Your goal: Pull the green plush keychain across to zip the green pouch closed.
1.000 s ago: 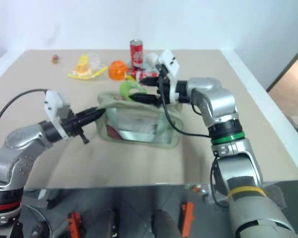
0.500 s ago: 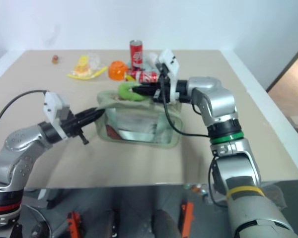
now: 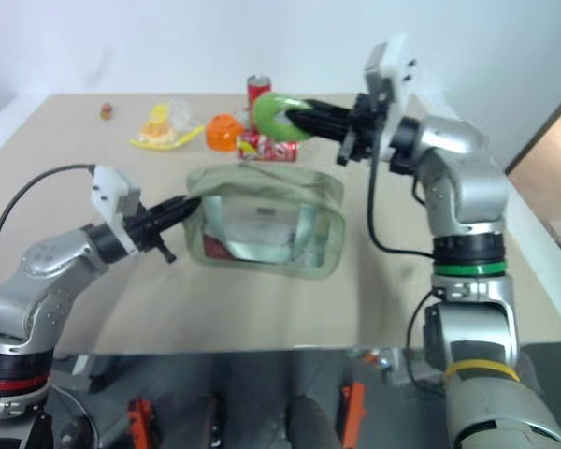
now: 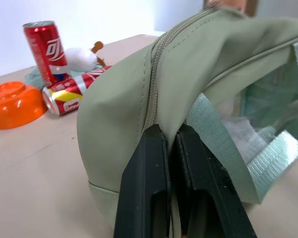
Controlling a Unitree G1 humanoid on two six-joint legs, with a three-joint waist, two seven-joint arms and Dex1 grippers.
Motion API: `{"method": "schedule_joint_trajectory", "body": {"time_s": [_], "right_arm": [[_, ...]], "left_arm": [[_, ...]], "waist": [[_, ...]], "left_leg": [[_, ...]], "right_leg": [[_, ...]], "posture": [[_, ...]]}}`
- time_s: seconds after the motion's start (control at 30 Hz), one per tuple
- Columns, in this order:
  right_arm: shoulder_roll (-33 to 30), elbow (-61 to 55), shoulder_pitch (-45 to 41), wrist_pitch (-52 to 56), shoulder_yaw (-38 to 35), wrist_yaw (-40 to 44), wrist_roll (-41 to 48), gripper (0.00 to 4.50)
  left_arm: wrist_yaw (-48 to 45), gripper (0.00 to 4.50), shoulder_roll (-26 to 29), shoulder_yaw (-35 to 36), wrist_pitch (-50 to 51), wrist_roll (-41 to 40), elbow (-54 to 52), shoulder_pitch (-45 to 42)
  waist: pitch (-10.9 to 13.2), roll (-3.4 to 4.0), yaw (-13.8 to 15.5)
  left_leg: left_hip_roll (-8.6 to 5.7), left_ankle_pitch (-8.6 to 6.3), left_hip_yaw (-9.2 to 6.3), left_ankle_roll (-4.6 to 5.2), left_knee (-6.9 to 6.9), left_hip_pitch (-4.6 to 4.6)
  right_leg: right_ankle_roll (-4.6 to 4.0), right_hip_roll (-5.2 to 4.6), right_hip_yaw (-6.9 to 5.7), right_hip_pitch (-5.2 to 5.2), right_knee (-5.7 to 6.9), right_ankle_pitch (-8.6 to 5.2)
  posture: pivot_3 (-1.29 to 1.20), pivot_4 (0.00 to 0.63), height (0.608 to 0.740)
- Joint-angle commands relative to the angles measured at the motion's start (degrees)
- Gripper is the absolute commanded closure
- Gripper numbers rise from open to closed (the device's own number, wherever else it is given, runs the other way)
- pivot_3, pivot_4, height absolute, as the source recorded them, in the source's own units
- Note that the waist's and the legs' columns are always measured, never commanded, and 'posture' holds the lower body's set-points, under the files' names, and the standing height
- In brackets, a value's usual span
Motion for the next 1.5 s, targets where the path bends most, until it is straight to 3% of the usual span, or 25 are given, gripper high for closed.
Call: {"method": "schedule_joint_trajectory", "body": {"time_s": [0.03, 0.27, 0.43, 0.67, 1.0, 1.07, 1.17, 1.3, 1.33, 1.37, 1.4, 1.5], "right_arm": [[-4.2, 1.4, 1.0, -3.7, -4.0, -1.7, -2.0, 4.42], [-11.6, 9.9, 7.4, -8.7, -6.1, -11.0, -9.8, 4.42], [-12.1, 2.8, 17.1, -7.7, -3.7, -16.3, -15.1, 4.42], [-2.9, -5.8, 26.7, -7.1, 4.2, -24.5, -21.3, 4.42], [3.9, 3.5, 28.5, -16.8, 11.0, -28.5, -28.4, 4.42], [5.2, 5.1, 27.7, -17.9, 9.5, -29.4, -27.2, 4.42], [8.5, 2.1, 26.3, -12.3, 3.3, -26.9, -16.7, 4.42], [7.9, -3.1, 24.9, -5.4, -2.7, -24.3, -8.0, 3.12], [7.2, -4.8, 24.6, -3.7, -4.8, -23.2, -4.7, 3.12], [6.3, -7.0, 24.5, -1.7, -6.8, -22.0, -1.6, 2.42], [5.5, -9.0, 24.8, 0.2, -8.3, -21.0, 0.9, 2.32], [2.3, -15.9, 27.0, 5.1, -11.3, -18.0, 6.9, 1.18]], "left_arm": [[2.6, 4.5, -0.4, -0.2, 0.9, 1.4, -1.7, -0.5], [6.0, 4.5, -2.7, 1.6, -0.2, 0.4, -5.8, 1.6], [8.7, 4.5, -4.7, 2.6, -1.8, 1.3, -8.4, 3.8], [9.6, 4.5, -4.6, 2.1, -2.1, 2.1, -8.2, 4.1], [10.3, 4.5, -5.6, 1.9, -1.9, 2.6, -7.2, 3.6], [10.6, 4.5, -6.0, 2.1, -1.4, 2.0, -6.8, 3.4], [10.1, 4.5, -6.5, 2.6, 0.6, -0.3, -6.2, 3.3], [8.8, 3.16, -6.7, 3.6, 1.7, -2.8, -4.5, 2.4], [8.3, 3.16, -6.2, 4.4, 2.2, -4.0, -4.2, 2.0], [7.8, 2.47, -5.6, 5.4, 2.9, -5.2, -4.1, 1.7], [7.3, 2.46, -5.0, 6.3, 3.4, -6.2, -4.0, 1.5], [4.5, 1.32, -1.8, 9.2, 4.6, -9.1, -4.1, 1.8]], "waist": [[0.0, 0.0, 0.0], [0.0, 0.0, 0.1], [0.0, 0.01, -0.2], [0.0, -0.01, -1.0], [0.0, -0.08, -0.9], [-0.1, -0.08, -0.9], [0.0, -0.07, -0.9], [0.0, -0.03, -0.8], [0.0, -0.04, -0.8], [0.0, -0.03, -0.8], [0.0, -0.02, -0.8], [0.0, -0.01, -0.8]], "left_leg": [[0.0, 0.0, 0.02, 0.0, -0.01, 0.01], [-0.11, 0.0, 0.07, 0.0, -0.01, 0.01], [-0.13, 0.0, 0.1, 0.0, -0.13, 0.03], [-0.07, 0.07, 0.07, -0.11, -0.15, 0.19], [-0.06, 0.22, 0.13, -0.15, -0.1, 0.21], [-0.04, 0.23, 0.12, -0.14, -0.1, 0.22], [0.02, 0.23, 0.11, -0.14, -0.11, 0.24], [0.03, 0.24, 0.07, -0.13, -0.1, 0.21], [0.03, 0.24, 0.07, -0.12, -0.1, 0.2], [0.03, 0.24, 0.09, -0.12, -0.1, 0.2], [0.02, 0.24, 0.08, -0.12, -0.12, 0.16], [0.02, 0.23, 0.06, -0.11, -0.14, 0.1]], "right_leg": [[-0.01, 0.01, 0.03, -0.01, 0.0, 0.01], [0.06, -0.12, 0.07, 0.01, -0.02, -0.03], [0.09, -0.11, 0.14, -0.04, -0.02, -0.05], [0.24, 0.0, 0.18, 0.05, 0.0, -0.12], [0.45, 0.01, 0.22, 0.09, -0.02, 0.0], [0.42, 0.04, 0.22, 0.08, -0.02, 0.01], [0.37, 0.12, 0.23, 0.08, -0.01, 0.04], [0.36, 0.12, 0.2, 0.08, 0.0, 0.06], [0.36, 0.12, 0.2, 0.08, 0.0, 0.06], [0.38, 0.11, 0.21, 0.09, -0.02, 0.04], [0.38, 0.11, 0.2, 0.05, -0.02, 0.04], [0.36, 0.11, 0.18, 0.0, -0.02, 0.03]], "posture": [[0.0, 0.15, 0.74], [0.0, 0.15, 0.74], [0.0, 0.15, 0.74], [0.0, 0.15, 0.74], [0.0, 0.15, 0.74], [0.0, 0.15, 0.74], [0.0, 0.15, 0.74], [0.0, 0.15, 0.74], [0.0, 0.15, 0.74], [0.0, 0.15, 0.74], [0.0, 0.15, 0.74], [0.0, 0.15, 0.74]]}}
